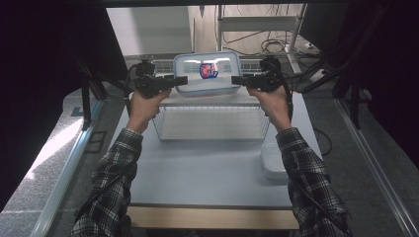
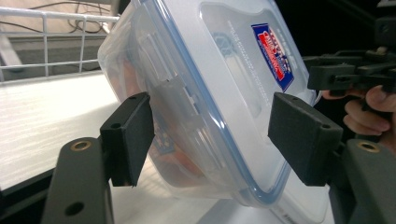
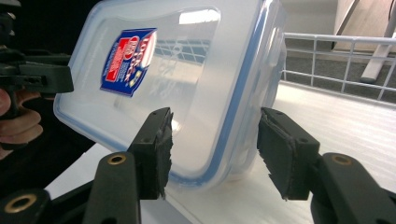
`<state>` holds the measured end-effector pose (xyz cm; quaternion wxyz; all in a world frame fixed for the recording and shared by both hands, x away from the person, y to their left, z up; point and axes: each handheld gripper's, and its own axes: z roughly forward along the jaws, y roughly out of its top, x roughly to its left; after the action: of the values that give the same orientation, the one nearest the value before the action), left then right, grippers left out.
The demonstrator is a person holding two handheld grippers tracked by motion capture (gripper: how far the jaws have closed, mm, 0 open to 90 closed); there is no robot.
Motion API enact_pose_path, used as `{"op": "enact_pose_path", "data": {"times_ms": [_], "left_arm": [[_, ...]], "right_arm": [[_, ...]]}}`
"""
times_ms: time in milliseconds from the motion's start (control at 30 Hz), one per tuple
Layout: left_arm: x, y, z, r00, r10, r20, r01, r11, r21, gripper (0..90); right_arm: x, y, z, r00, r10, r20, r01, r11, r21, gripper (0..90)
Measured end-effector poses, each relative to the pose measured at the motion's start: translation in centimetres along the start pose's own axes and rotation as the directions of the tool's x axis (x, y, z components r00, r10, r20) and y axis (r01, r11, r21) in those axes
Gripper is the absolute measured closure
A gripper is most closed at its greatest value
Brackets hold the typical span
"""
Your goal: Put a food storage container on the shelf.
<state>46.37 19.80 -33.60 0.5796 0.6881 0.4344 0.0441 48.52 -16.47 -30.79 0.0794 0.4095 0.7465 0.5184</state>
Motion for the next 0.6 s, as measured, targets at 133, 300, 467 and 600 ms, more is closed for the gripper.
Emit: {"op": "enact_pose_path", "data": {"times_ms": [133,300,467,600], "left_arm": [[0.1,0.4,0.3,0.9999,0.006,-0.015,-0.006,0.9999,0.013,28.5],[-0.6,0.7,0.7,0.9909,0.060,-0.120,-0.059,0.9982,0.012,19.5],[-0.7,0.7,0.5,0.9857,0.079,-0.149,-0.082,0.9966,-0.011,25.3],[-1.1,0.7,0.1,0.9767,0.125,-0.175,-0.128,0.9917,-0.008,32.7]], "right_arm": [[-0.2,0.0,0.1,0.9999,0.010,-0.009,-0.010,1.000,0.000,46.4],[0.0,0.0,0.1,0.9997,0.019,-0.015,-0.019,1.000,0.002,47.2],[-0.1,0.2,-0.2,0.9995,0.031,-0.008,-0.031,0.999,-0.031,54.1],[0.2,0.3,-0.2,0.9998,0.014,0.011,-0.014,1.000,-0.022,54.9]]}}
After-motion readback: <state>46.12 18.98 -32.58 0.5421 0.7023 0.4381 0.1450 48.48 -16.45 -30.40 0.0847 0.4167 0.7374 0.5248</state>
